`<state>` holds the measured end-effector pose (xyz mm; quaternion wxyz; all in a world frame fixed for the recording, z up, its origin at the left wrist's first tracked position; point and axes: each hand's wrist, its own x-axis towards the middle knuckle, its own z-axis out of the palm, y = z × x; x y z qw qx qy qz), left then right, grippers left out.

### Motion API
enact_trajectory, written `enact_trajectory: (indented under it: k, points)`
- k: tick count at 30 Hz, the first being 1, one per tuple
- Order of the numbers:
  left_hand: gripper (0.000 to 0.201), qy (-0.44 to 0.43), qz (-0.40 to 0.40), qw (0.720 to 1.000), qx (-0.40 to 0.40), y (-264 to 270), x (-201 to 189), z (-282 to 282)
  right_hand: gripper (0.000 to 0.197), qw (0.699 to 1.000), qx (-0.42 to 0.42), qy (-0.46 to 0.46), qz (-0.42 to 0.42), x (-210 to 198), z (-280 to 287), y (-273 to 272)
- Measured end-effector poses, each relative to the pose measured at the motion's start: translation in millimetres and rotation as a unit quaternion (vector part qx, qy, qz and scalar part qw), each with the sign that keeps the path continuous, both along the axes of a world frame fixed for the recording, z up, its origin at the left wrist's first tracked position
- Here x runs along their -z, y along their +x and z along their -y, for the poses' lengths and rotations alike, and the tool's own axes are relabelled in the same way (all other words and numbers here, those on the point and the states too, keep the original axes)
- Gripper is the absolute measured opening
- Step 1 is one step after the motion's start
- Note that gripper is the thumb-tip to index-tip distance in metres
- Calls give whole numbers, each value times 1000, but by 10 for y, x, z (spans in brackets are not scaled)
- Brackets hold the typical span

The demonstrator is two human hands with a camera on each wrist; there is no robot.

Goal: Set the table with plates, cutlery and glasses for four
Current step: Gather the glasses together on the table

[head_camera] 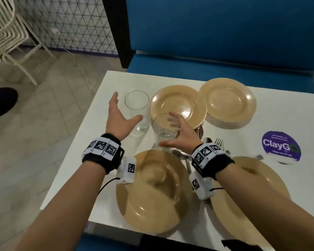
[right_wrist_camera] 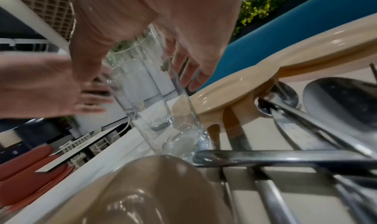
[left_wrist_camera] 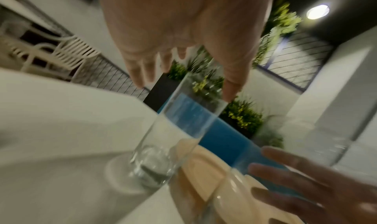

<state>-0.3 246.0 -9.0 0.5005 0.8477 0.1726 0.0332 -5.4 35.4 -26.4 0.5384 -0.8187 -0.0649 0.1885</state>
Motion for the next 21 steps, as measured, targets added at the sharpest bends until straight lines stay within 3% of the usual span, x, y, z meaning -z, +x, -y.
enact_trajectory:
  k: [4, 7, 10, 16, 21]
  points:
    - [110, -94, -46, 994, 30, 193, 217, -15, 91, 1000, 17, -9, 19, 21, -76, 14]
    - [95, -115, -38, 992, 39, 299, 308, 36, 83, 999, 25, -22, 42, 16, -88, 4]
    - [79, -87, -21, 996, 25, 352, 337, 72, 80, 998, 39, -19, 54, 29, -117, -16]
    - [75, -32, 19, 999, 0, 245, 190, 102, 78, 993, 88, 50, 54, -93, -7, -38]
    - [69, 10, 57, 998, 37, 163, -102, 398, 74, 985, 127, 96, 72, -266, 299, 8]
